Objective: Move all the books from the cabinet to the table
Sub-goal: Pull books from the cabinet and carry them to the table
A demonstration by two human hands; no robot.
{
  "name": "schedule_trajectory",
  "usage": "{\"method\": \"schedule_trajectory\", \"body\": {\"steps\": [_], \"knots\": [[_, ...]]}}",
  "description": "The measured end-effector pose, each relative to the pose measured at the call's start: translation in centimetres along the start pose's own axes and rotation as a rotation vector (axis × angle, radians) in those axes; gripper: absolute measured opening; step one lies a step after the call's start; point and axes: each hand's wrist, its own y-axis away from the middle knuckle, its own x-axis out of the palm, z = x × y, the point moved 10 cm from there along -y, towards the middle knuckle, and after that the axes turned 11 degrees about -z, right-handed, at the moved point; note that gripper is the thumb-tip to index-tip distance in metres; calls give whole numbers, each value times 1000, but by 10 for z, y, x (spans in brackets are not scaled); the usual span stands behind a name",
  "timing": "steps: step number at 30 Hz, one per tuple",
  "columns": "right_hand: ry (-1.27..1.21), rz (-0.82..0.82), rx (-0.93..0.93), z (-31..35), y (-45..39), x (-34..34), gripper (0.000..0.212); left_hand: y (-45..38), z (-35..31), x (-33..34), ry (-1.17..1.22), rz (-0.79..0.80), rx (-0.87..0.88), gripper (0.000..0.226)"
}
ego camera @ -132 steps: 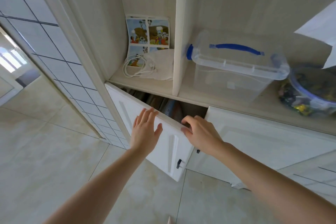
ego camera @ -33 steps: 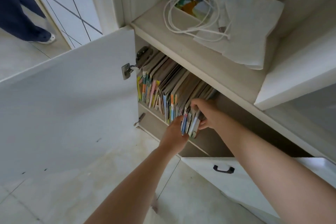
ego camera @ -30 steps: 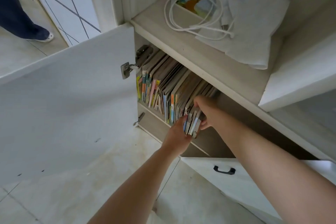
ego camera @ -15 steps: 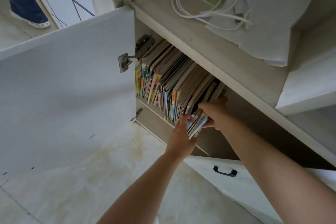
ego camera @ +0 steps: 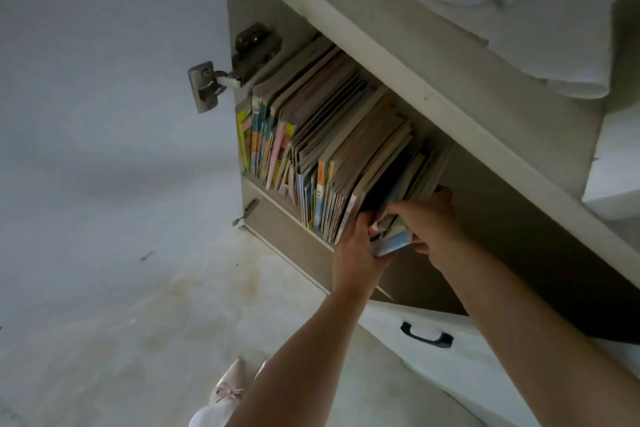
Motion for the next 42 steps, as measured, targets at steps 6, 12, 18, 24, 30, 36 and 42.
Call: {"method": "schedule_trajectory", "body": {"steps": [6, 12, 18, 24, 30, 36, 42], "knots": [[-30, 84, 74, -19, 22, 13, 41, 18, 1, -25, 15, -33, 56, 61], [-166, 304, 42, -50, 57, 36, 55, 39, 33, -76, -34, 9, 91, 59], [-213, 213, 40, -63, 15, 12, 63, 37, 74, -108, 26, 89, 41, 63], [262, 433, -416, -29, 22, 42, 74, 34, 81, -111, 49, 100, 60, 67], [231, 446, -474, -38, 5, 63, 98, 25, 84, -120, 42, 111, 48, 58], [100, 369, -540, -25, 8, 72, 99, 15, 107, -121, 81, 132, -87, 52], [55, 378, -562, -25, 30, 56, 88, 17, 101, -130, 93, 238, -148, 58]]}}
